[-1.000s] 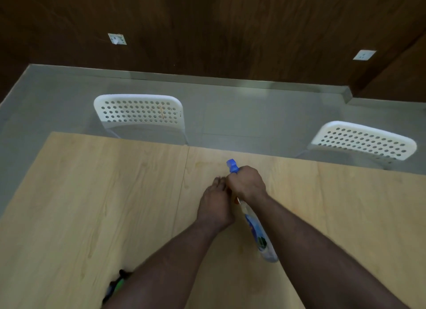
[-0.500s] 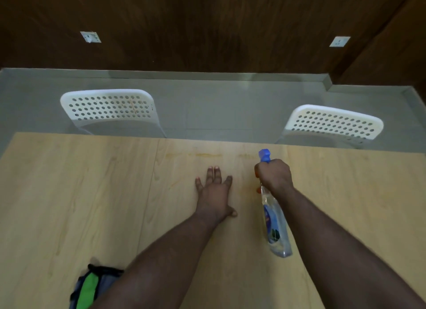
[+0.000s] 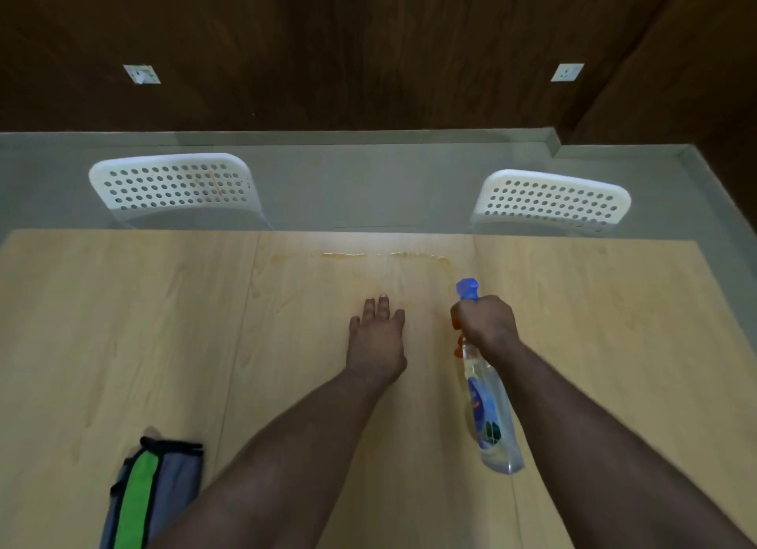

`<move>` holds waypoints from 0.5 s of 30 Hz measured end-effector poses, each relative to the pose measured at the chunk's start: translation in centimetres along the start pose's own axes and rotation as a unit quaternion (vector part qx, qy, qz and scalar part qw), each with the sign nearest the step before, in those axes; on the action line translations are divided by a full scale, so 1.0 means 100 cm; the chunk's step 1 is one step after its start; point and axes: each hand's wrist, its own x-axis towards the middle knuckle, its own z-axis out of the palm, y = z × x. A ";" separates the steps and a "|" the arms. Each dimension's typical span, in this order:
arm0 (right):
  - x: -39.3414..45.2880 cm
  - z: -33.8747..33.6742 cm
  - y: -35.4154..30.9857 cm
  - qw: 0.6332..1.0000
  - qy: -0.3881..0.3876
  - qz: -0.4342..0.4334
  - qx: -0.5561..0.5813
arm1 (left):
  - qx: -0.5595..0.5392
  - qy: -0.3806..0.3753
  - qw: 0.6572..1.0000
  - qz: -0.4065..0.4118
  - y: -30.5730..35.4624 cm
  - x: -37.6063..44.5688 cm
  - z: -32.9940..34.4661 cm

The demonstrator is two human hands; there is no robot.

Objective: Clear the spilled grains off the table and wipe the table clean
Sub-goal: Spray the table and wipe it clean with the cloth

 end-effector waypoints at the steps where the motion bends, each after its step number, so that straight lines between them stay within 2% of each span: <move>1: -0.005 -0.001 0.006 1.000 -0.001 0.003 -0.002 | -0.003 -0.002 1.000 -0.002 0.004 -0.007 0.006; 15: -0.093 -0.014 0.134 0.999 -0.025 0.004 -0.020 | -0.013 -0.021 1.000 0.014 0.035 -0.120 0.076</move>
